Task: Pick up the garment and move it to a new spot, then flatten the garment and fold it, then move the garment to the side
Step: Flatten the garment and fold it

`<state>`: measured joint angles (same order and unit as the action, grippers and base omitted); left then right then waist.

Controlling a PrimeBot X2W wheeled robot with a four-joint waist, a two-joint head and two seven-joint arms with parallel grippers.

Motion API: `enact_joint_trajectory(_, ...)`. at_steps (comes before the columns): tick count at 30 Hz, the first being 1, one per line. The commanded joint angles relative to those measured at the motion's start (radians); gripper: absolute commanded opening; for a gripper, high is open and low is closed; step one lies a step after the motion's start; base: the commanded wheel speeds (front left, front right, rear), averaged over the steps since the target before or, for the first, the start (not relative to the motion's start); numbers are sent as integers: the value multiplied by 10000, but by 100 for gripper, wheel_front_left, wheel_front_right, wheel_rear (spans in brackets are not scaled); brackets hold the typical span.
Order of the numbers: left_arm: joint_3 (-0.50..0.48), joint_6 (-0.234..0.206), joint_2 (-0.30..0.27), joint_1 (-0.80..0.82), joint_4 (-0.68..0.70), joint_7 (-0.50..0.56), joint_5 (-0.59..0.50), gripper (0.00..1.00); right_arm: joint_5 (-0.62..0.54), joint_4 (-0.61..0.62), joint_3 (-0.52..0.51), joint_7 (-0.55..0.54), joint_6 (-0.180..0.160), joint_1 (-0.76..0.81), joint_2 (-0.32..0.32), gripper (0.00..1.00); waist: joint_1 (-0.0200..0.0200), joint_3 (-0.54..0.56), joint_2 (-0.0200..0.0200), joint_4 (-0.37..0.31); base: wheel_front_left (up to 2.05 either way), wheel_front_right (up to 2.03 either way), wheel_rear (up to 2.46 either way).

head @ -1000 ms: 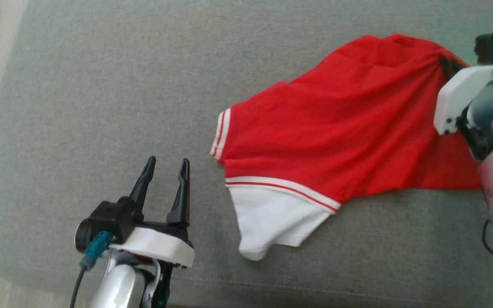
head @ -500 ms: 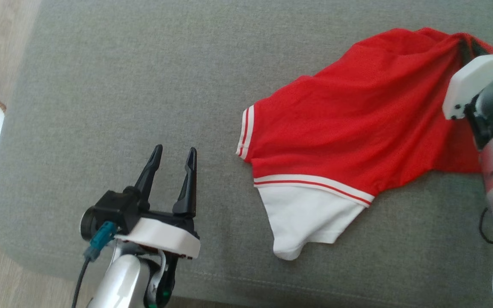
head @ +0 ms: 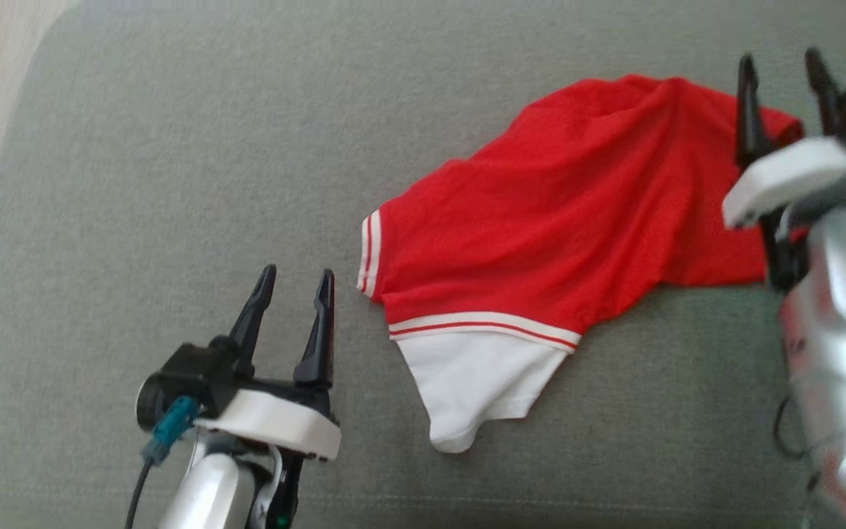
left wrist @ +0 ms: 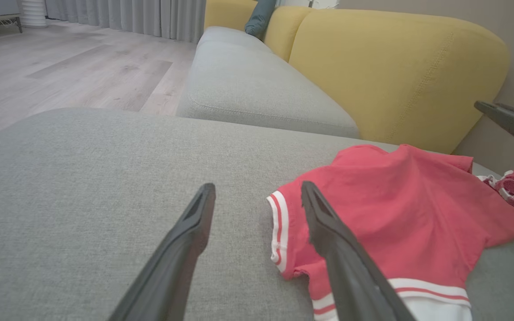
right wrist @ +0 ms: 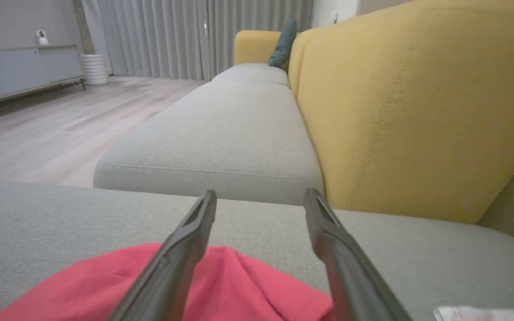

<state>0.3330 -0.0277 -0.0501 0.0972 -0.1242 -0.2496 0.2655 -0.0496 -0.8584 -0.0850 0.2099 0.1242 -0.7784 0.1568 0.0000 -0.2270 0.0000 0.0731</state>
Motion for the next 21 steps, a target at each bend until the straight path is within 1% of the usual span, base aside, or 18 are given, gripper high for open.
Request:
enact_joint_trajectory(1,-402,-68,-1,35,348,-122,-34,100,106,560,83,173,65,332,-223,100,0,293,0,-267,0,0,0)
enact_joint_trajectory(7,-494,-106,-1,-246,282,-122,3,100,387,2988,-234,424,65,2709,-791,100,0,794,0,-557,0,0,0)
enact_joint_trajectory(12,-583,-56,-1,-528,79,-122,120,100,382,4816,-353,455,65,4612,-1030,100,0,1240,0,-723,0,0,0)
enact_joint_trajectory(16,-622,-22,-1,-827,-45,-122,161,100,807,5759,-71,406,65,5750,-1059,100,0,1622,0,-797,0,0,0)
enact_joint_trajectory(21,-635,-97,-1,-1248,-88,-122,240,100,1357,6436,259,366,65,6831,-1062,100,0,2135,0,-782,0,0,0)
